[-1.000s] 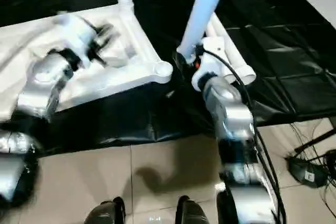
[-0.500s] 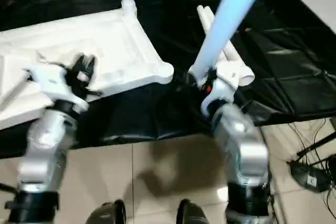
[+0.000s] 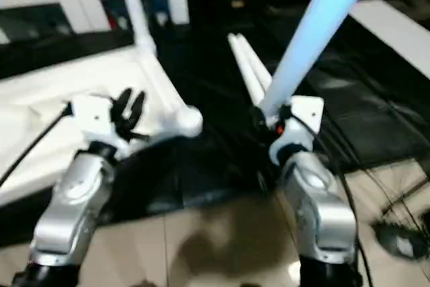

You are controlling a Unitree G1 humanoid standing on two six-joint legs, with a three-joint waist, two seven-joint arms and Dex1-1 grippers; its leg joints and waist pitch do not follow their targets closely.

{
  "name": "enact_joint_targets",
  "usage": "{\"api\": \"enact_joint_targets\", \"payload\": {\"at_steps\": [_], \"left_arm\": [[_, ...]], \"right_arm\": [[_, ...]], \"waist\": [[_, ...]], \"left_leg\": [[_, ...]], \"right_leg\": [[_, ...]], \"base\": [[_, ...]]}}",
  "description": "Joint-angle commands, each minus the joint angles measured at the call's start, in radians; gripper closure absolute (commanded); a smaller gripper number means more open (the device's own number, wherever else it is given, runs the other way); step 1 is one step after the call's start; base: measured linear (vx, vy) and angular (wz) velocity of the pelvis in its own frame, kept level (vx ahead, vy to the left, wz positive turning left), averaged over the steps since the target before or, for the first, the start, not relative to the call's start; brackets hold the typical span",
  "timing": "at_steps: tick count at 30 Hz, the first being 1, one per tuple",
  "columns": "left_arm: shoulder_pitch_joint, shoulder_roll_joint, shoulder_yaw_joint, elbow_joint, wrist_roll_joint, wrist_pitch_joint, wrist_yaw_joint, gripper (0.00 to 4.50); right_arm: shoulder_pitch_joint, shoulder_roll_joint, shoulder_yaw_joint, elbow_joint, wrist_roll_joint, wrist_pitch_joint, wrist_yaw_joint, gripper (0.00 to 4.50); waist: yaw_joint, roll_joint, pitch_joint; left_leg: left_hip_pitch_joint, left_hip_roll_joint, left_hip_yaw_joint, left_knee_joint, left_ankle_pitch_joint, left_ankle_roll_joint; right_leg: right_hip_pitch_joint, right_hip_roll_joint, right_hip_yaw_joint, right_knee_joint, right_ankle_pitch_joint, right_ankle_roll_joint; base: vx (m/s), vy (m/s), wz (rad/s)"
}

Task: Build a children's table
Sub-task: Insert table leg to table base

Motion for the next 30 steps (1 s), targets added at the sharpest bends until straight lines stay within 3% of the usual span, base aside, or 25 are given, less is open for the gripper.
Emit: {"api": "enact_joint_targets", "payload": {"at_steps": [1, 2, 3, 4, 5, 6, 7, 8, 9, 10, 11, 12, 13, 14, 15, 17, 18, 19, 20, 21, 23, 24, 25, 27, 30], "left_arm": [[0.014, 0.004, 0.0, -0.034, 0.004, 0.025, 0.017, 3.28], [0.018, 0.004, 0.0, -0.041, 0.007, 0.03, 0.02, 3.28], [0.024, 0.004, -0.001, -0.049, 0.014, 0.035, 0.023, 3.28], [0.03, 0.006, -0.002, -0.057, 0.02, 0.037, 0.025, 3.28], [0.033, 0.007, -0.002, -0.064, 0.024, 0.04, 0.028, 3.28], [0.04, 0.004, 0.003, -0.074, 0.027, 0.043, 0.035, 3.28], [0.043, 0.002, 0.006, -0.078, 0.028, 0.042, 0.04, 3.28], [0.044, 0.001, 0.01, -0.082, 0.031, 0.047, 0.042, 3.28], [0.044, 0.001, 0.012, -0.084, 0.032, 0.049, 0.042, 3.28], [0.044, 0.001, 0.014, -0.085, 0.037, 0.058, 0.047, 3.28], [0.045, -0.007, 0.023, -0.083, 0.024, 0.056, 0.047, 3.28], [0.047, -0.008, 0.026, -0.085, 0.02, 0.061, 0.045, 3.28], [0.048, -0.007, 0.026, -0.086, 0.02, 0.063, 0.045, 3.28], [0.048, -0.004, 0.024, -0.087, 0.017, 0.064, 0.037, 3.28], [0.051, 0.007, 0.013, -0.093, -0.001, 0.065, 0.01, 3.28], [0.058, 0.017, 0.003, -0.101, -0.033, 0.074, -0.03, 3.28], [0.064, 0.021, -0.003, -0.108, -0.05, 0.078, -0.054, 3.28], [0.069, 0.023, -0.005, -0.113, -0.066, 0.097, -0.068, 3.28], [0.073, 0.029, -0.012, -0.115, -0.076, 0.108, -0.086, 3.28], [0.075, 0.035, -0.019, -0.118, -0.094, 0.114, -0.114, 3.28], [0.072, 0.041, -0.024, -0.121, -0.128, 0.117, -0.159, 3.01], [0.048, 0.041, -0.017, -0.137, -0.212, 0.152, -0.23, 2.94], [0.046, 0.04, -0.016, -0.138, -0.22, 0.156, -0.237, 2.94], [0.001, 0.048, -0.009, -0.153, -0.344, 0.205, -0.336, 2.81], [-0.09, 0.1, -0.011, -0.143, -0.471, 0.292, -0.478, 2.47]], "right_arm": [[0.0, -0.026, 0.026, -0.032, -0.012, 0.018, 0.018, 1.8], [0.0, -0.032, 0.034, -0.035, -0.017, 0.021, 0.021, 1.8], [0.0, -0.032, 0.04, -0.037, -0.014, 0.024, 0.025, 1.8], [0.0, -0.031, 0.046, -0.039, -0.006, 0.027, 0.035, 1.8], [-0.001, -0.03, 0.052, -0.041, 0.001, 0.031, 0.045, 1.8], [-0.001, -0.029, 0.063, -0.044, 0.011, 0.031, 0.062, 1.8], [0.001, -0.028, 0.068, -0.046, 0.015, 0.029, 0.069, 1.8], [0.003, -0.006, 0.055, -0.049, 0.044, 0.028, 0.073, 1.8], [0.005, 0.004, 0.048, -0.05, 0.058, 0.028, 0.075, 1.8], [0.005, 0.004, 0.048, -0.053, 0.061, 0.026, 0.077, 1.8], [0.004, -0.004, 0.053, -0.056, 0.061, 0.026, 0.085, 1.8], [0.003, -0.02, 0.063, -0.058, 0.057, 0.026, 0.098, 1.8], [0.002, -0.03, 0.068, -0.059, 0.055, 0.024, 0.106, 1.8], [0.002, -0.036, 0.07, -0.06, 0.056, 0.024, 0.111, 1.8], [0.002, -0.048, 0.068, -0.058, 0.058, 0.023, 0.115, 1.8], [0.001, -0.064, 0.068, -0.057, 0.057, 0.025, 0.123, 1.8], [-0.001, -0.072, 0.066, -0.057, 0.059, 0.028, 0.128, 1.8], [-0.004, -0.077, 0.062, -0.057, 0.062, 0.034, 0.133, 1.8], [-0.009, -0.088, 0.058, -0.057, 0.066, 0.042, 0.144, 1.8], [-0.014, -0.096, 0.054, -0.055, 0.066, 0.049, 0.155, 1.8], [-0.023, -0.11, 0.049, -0.051, 0.072, 0.068, 0.172, 1.8], [-0.041, -0.137, 0.041, -0.042, 0.117, 0.101, 0.213, 1.8], [-0.043, -0.139, 0.04, -0.041, 0.121, 0.105, 0.216, 1.8], [-0.068, -0.182, 0.041, -0.025, 0.177, 0.15, 0.293, 1.8], [-0.128, -0.215, 0.007, 0.028, 0.256, 0.283, 0.341, 1.8]], "waist": [[-0.038, 0.006, -0.114], [-0.033, -0.03, -0.108], [-0.006, -0.043, -0.103], [0.013, -0.038, -0.095], [0.013, -0.038, -0.095], [0.014, -0.021, -0.106], [-0.087, 0.037, -0.138], [-0.116, 0.037, -0.134], [-0.116, 0.037, -0.134], [-0.093, -0.003, -0.094], [-0.086, -0.019, -0.092], [-0.064, -0.077, -0.087], [-0.04, -0.124, -0.066], [-0.011, -0.121, -0.113], [-0.001, -0.122, -0.12], [0.01, -0.1, -0.115], [0.016, -0.056, -0.112], [0.008, -0.021, -0.112], [0.004, -0.01, -0.113], [-0.003, -0.003, -0.107], [0.006, -0.013, -0.1], [0.018, -0.044, -0.082], [0.035, -0.051, -0.072], [0.026, -0.059, -0.052], [-0.004, -0.052, -0.05]], "left_leg": [[0.13, 0.057, -0.078, -0.049, 0.201, 0.388], [0.062, 0.016, -0.121, -0.034, 0.251, 0.554], [-0.083, -0.134, -0.052, 0.048, 0.263, 0.588], [-0.181, -0.143, -0.04, 0.088, 0.216, 0.531], [-0.181, -0.143, -0.04, 0.088, 0.216, 0.531], [-0.153, -0.093, -0.06, 0.054, 0.187, 0.431], [0.186, 0.01, -0.269, 0.054, 0.425, 0.627], [0.238, 0.089, -0.307, 0.062, 0.828, 0.611], [0.238, 0.089, -0.307, 0.062, 0.828, 0.611], [0.099, 0.062, -0.229, -0.021, 0.495, 0.395], [0.099, 0.038, -0.198, -0.032, 0.418, 0.373], [0.067, -0.076, -0.119, 0.0, 0.294, 0.329], [-0.018, -0.14, -0.078, 0.031, 0.162, 0.317], [-0.069, -0.189, -0.051, 0.147, 0.02, 0.288], [-0.126, -0.124, -0.059, 0.14, 0.164, 0.091], [-0.133, -0.094, -0.066, 0.104, 0.238, 0.078], [-0.147, -0.049, -0.078, 0.037, 0.399, 0.092], [-0.138, 0.011, -0.09, 0.034, 0.53, 0.125], [-0.108, 0.075, -0.127, 0.037, 0.564, 0.153], [-0.062, 0.167, -0.177, 0.013, 0.565, 0.233], [-0.08, 0.123, -0.137, 0.002, 0.384, 0.224], [-0.108, 0.043, -0.064, 0.002, 0.02, 0.126], [-0.095, 0.035, -0.043, 0.003, -0.113, 0.072], [-0.072, 0.04, -0.037, -0.014, -0.261, 0.011], [-0.069, 0.039, -0.062, -0.044, -0.479, -0.074]], "right_leg": [[-0.047, -0.002, -0.018, 0.021, 0.051, -0.146], [-0.012, -0.002, -0.038, 0.012, 0.089, -0.08], [0.141, 0.001, 0.011, -0.045, 0.245, -0.014], [0.211, -0.05, 0.048, -0.066, 0.324, 0.031], [0.211, -0.05, 0.048, -0.066, 0.324, 0.031], [0.224, -0.018, -0.003, -0.057, 0.422, 0.158], [-0.095, 0.057, -0.101, 0.127, 0.044, 0.248], [-0.182, -0.001, -0.064, 0.158, -0.248, 0.179], [-0.182, -0.001, -0.064, 0.158, -0.248, 0.179], [-0.159, -0.035, -0.01, 0.179, -0.009, 0.115], [-0.174, -0.042, -0.004, 0.15, 0.093, 0.075], [-0.13, -0.059, 0.038, 0.01, 0.309, 0.006], [-0.05, -0.074, 0.094, -0.046, 0.196, 0.07], [0.046, -0.13, 0.18, -0.029, 0.313, -0.028], [0.081, -0.123, 0.142, 0.08, 1.471, -0.114], [0.054, -0.124, 0.111, 0.093, 1.692, -0.1], [0.024, -0.092, 0.074, 0.095, 1.504, -0.083], [-0.007, -0.034, 0.028, 0.108, 1.138, -0.042], [-0.047, -0.042, 0.014, 0.118, 0.865, -0.026], [-0.102, -0.095, 0.04, 0.096, 0.313, -0.045], [-0.089, -0.096, 0.042, 0.058, 0.173, -0.101], [-0.058, -0.121, 0.055, -0.007, 0.085, -0.204], [-0.053, -0.14, 0.064, -0.037, -0.095, -0.22], [-0.071, -0.131, 0.053, -0.066, -0.479, -0.174], [-0.073, -0.114, 0.026, -0.065, -0.589, -0.093]], "base": [[0.264, -0.006, 0.14], [0.259, 0.004, 0.26], [0.238, 0.05, 0.67], [0.238, 0.05, 0.67], [0.196, 0.083, 0.97], [0.208, 0.019, 0.88], [0.208, 0.019, 0.88], [0.201, -0.102, 0.43], [0.041, -0.155, 0.04], [0.041, -0.155, 0.04], [-0.067, -0.115, 0.06], [0.057, -0.057, 0.18], [0.057, -0.057, 0.18], [0.203, 0.002, 0.28], [0.099, 0.013, 0.24], [-0.02, 0.001, 0.15], [-0.228, -0.007, -0.08], [-0.228, -0.007, -0.08], [-0.18, -0.016, -0.04], [-0.096, 0.005, 0.12], [-0.082, 0.022, 0.16], [-0.097, 0.024, 0.14], [-0.097, 0.024, 0.14], [-0.106, 0.018, 0.06], [-0.107, 0.046, -0.06]]}}
